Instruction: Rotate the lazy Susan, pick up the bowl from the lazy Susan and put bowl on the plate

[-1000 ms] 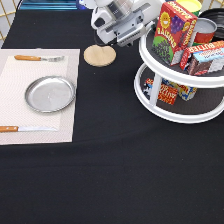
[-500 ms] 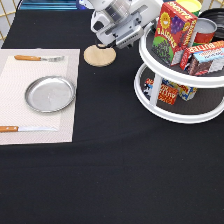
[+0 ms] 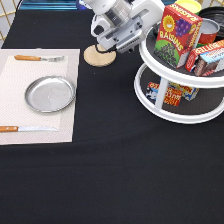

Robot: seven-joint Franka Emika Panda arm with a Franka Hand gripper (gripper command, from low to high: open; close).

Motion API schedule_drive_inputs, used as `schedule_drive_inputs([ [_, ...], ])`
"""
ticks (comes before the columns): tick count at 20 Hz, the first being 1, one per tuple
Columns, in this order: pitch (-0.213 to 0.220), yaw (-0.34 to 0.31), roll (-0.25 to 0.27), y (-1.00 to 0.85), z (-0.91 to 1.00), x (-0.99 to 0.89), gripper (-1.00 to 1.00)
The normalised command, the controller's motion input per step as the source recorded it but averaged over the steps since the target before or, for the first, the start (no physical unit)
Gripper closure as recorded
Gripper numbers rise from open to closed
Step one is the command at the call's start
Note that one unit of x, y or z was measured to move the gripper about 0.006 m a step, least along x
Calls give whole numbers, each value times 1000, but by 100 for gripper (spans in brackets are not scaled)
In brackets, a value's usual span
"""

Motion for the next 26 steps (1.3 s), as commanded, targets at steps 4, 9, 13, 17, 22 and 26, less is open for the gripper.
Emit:
schedule_drive_inputs([
  [4, -30, 33, 118, -165, 116, 714, -100],
  [9, -31, 52, 146, -229, 90, 511, -100],
  [13, -46, 46, 119, -252, 166, -104, -100],
  [17, -94, 33, 63, -191, 275, -591, -100],
  [22, -126, 19, -19, 113, 248, -995, -100],
  [26, -115, 0, -82, 321, 202, -979, -100],
])
